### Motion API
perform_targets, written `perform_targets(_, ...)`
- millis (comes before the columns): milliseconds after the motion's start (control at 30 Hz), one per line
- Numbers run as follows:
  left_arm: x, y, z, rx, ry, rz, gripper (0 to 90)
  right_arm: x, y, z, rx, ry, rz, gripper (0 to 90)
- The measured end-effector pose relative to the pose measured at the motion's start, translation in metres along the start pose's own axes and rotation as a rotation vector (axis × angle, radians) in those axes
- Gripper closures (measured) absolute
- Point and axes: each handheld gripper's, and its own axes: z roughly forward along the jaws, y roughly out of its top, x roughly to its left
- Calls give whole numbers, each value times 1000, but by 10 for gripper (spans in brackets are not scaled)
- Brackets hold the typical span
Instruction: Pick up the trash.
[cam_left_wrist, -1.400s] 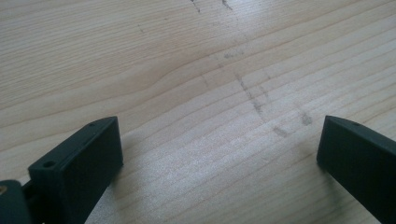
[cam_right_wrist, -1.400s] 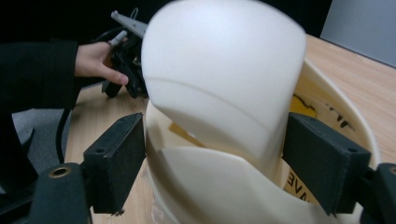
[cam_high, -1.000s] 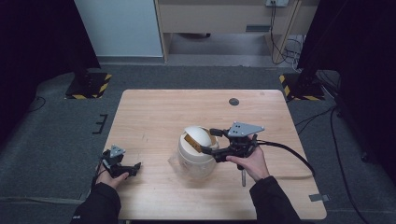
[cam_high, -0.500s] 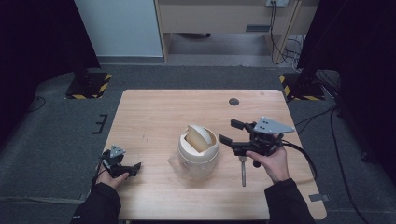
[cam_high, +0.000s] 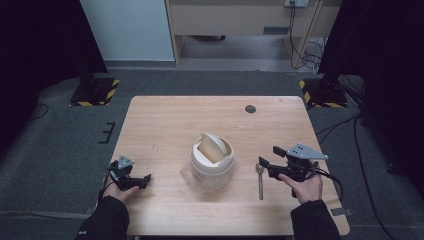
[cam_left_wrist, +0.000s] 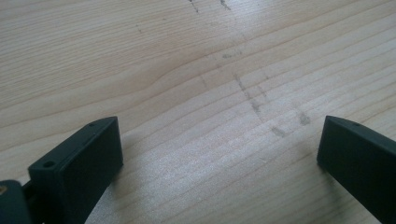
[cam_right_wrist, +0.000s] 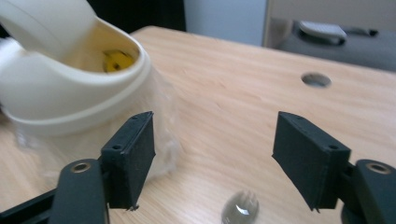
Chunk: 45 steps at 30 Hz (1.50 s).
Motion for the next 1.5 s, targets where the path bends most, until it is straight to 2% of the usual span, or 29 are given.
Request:
perform_targets(167,0,0,0,0,0,0,0,-5,-15,7,40,-32,20,327)
perform_targets(367,0,0,0,0,0,0,0,-6,-39,21,144,-66,45,367)
perform_targets(633,0,0,0,0,-1,0,0,-5,-51,37,298,-81,25,395)
perform_targets(833,0,0,0,0,-1,0,0,0,-60,47,384,-93,22,411)
perform_targets(1100,0,0,0,0,-1,0,0,2,-67,55,450,-99,12,438)
perform_targets(1200,0,0,0,0,0,0,0,1,-67,57,449,-101,-1,473)
perform_targets(1333,0,0,0,0,1,-1,0,-2,-66,58,449,-110,-38,592)
perform_targets(1500,0,0,0,0,2,-4,0,-3,-66,58,448,-103,-48,774)
